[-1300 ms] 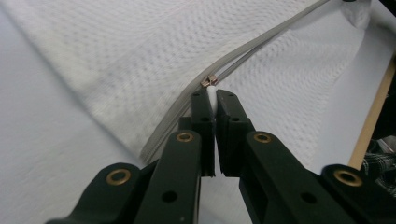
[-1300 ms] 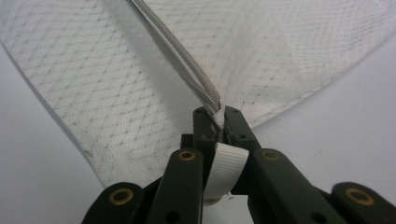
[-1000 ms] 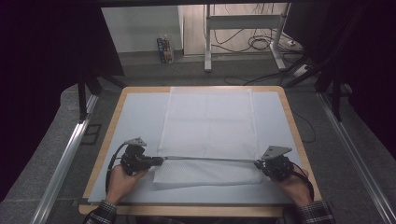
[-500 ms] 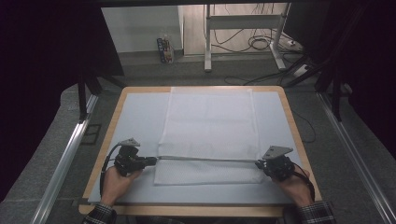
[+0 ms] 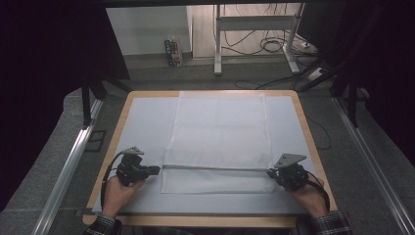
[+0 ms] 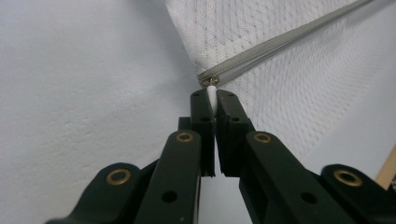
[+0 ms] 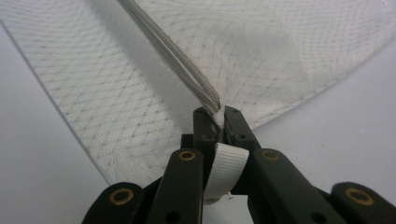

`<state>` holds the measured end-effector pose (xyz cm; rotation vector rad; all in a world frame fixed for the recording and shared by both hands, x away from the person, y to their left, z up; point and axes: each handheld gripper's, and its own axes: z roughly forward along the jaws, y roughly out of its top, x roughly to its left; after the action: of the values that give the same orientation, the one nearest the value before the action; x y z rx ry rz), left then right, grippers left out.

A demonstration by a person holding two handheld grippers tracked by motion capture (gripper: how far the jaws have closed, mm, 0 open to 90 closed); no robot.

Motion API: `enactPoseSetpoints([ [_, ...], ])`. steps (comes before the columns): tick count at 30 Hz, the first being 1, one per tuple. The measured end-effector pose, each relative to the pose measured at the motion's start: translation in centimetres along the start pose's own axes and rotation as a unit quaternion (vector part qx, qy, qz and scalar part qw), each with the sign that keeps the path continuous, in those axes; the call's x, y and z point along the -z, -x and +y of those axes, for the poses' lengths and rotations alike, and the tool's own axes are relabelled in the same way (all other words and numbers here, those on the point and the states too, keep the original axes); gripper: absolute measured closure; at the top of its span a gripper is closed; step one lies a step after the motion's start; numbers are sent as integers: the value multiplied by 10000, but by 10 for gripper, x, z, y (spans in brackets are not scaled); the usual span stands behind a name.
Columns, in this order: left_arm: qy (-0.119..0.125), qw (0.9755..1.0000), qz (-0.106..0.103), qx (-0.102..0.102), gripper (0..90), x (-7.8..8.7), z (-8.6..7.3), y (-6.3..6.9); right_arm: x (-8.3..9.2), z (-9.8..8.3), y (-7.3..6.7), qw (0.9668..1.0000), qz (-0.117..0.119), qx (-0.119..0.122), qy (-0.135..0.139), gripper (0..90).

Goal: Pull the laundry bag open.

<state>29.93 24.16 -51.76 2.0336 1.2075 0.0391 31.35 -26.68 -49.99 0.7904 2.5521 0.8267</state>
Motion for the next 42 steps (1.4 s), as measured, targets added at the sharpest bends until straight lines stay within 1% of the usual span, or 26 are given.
enactPoseSetpoints([
  [2, -23, 10000, -16, 22, 872, 0, 0, -1, 1, 0, 0, 10000, 80, 31, 39, 839],
  [3, -119, 9999, 19, 3, 871, -2, -1, 0, 0, -1, -1, 9999, 68, 95, 18, 832],
  [4, -179, 9998, 33, -12, 871, -3, -1, 0, 0, -1, -2, 9999, 87, 94, 4, 826],
  [5, -179, 9998, 33, -12, 871, -3, -1, 0, 0, -1, -2, 9999, 87, 94, 4, 826],
  [9, -246, 9996, 79, -94, 869, -5, -1, 1, 0, -3, -1, 9999, 139, -27, -56, 709],
  [10, -246, 9996, 79, -94, 868, -5, -1, 1, 0, -3, -1, 9999, 139, -27, -56, 709],
  [11, -278, 9995, 109, -144, 866, -6, -1, 2, 0, -4, 0, 9999, 107, -58, -67, 655],
  [12, -278, 9995, 109, -144, 863, -6, -1, 2, 0, -4, 0, 9999, 107, -58, -67, 655],
  [13, -319, 9992, 139, -191, 863, -7, -2, 3, 0, -4, 0, 9999, 88, -45, -68, 627],
  [14, -317, 9991, 195, -225, 858, -9, -2, 5, -1, -5, 1, 9998, 71, -115, -115, 586],
  [15, -375, 9986, 219, -315, 857, -9, -2, 5, -1, -6, 2, 9998, 66, -129, -135, 565],
  [18, -319, 9979, 302, -486, 835, -10, -2, 7, -2, -6, 3, 9998, 49, -178, -124, 477],
  [20, -227, 9973, 385, -580, 769, -10, -3, 9, -2, -5, 4, 9997, 55, -220, -65, 422],
  [22, -163, 9963, 471, -697, 686, -11, -3, 11, -2, -5, 4, 9997, 64, -217, 1, 364],
  [24, -61, 9955, 559, -756, 589, -12, -3, 13, -2, -4, 5, 9997, 59, -206, 81, 319],
  [26, -9, 9936, 693, -897, 502, -13, -3, 15, -2, -3, 5, 9997, 34, -224, 133, 276],
  [29, 56, 9903, 870, -1084, 356, -14, -3, 18, -2, -3, 6, 9994, 72, -275, 193, 230],
  [31, 140, 9888, 914, -1171, 268, -14, -2, 20, -2, -3, 6, 9994, 87, -271, 220, 206],
  [32, 140, 9888, 914, -1171, 238, -14, -2, 20, -2, -3, 6, 9994, 87, -271, 220, 206],
  [33, 169, 9882, 926, -1208, 205, -14, -2, 21, -3, -2, 5, 9994, 54, -246, 238, 177],
  [34, 211, 9884, 913, -1192, 205, -14, -2, 22, -3, -2, 5, 9994, 54, -246, 238, 177],
  [35, 222, 9884, 915, -1194, 146, -14, -3, 23, -2, -1, 5, 9993, 55, -248, 271, 144],
  [36, 232, 9879, 941, -1207, 146, -13, -3, 24, -2, -1, 5, 9993, 55, -248, 271, 144],
  [38, 217, 9872, 984, -1239, 87, -12, -5, 27, 0, -1, 5, 9989, 94, -304, 334, 110],
  [39, 317, 9885, 952, -1136, 72, -9, -7, 30, 3, 0, 5, 9986, 145, -346, 377, 91],
  [42, 393, 9888, 940, -1094, 61, -5, -8, 32, 5, 0, 4, 9981, 190, -400, 433, 76],
])
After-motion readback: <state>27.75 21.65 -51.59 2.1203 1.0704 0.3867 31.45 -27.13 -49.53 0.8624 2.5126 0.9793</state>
